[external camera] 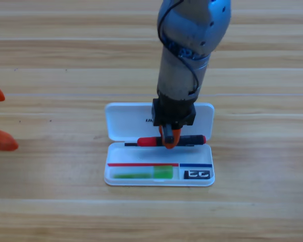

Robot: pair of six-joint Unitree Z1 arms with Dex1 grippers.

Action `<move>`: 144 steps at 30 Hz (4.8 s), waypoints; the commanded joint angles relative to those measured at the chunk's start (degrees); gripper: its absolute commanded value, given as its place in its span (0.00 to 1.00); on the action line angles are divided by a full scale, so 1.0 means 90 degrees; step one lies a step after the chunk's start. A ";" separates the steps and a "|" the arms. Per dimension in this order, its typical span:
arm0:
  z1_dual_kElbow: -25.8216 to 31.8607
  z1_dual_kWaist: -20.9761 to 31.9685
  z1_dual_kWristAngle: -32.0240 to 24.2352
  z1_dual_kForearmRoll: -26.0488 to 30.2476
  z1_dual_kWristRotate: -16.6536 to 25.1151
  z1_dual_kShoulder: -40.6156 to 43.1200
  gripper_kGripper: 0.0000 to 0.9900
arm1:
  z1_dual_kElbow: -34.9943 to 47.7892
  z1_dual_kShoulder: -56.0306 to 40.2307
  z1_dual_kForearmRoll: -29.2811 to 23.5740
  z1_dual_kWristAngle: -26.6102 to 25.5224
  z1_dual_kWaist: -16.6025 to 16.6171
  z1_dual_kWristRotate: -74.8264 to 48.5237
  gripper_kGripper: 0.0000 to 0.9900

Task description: Clean up eraser and pencils

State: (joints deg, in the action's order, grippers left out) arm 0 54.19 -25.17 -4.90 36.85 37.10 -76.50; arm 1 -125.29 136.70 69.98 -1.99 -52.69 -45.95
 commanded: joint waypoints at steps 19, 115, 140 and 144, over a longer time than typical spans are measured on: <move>-0.0259 0.0101 -0.0100 -0.0198 0.0058 0.0013 1.00 | -0.0122 0.0485 0.0154 0.0152 -0.0298 0.0144 0.00; 0.2426 -0.1403 -0.0588 -0.1419 0.0380 -0.4186 0.00 | 0.5815 -0.6556 -0.2736 -0.3188 -0.0367 0.1932 1.00; 0.1742 -0.1608 -0.0793 -0.1175 0.0126 -0.3512 0.00 | 0.6010 -0.6673 -0.2922 -0.3129 -0.0367 0.2039 1.00; 0.1713 -0.1706 -0.0793 -0.1253 0.0087 -0.3600 0.00 | 0.6020 -0.6673 -0.2922 -0.3139 -0.0367 0.2039 1.00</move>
State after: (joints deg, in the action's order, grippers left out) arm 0 71.43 -38.36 -11.53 26.28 38.77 -108.48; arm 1 -73.04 78.11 44.54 -30.28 -54.49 -27.81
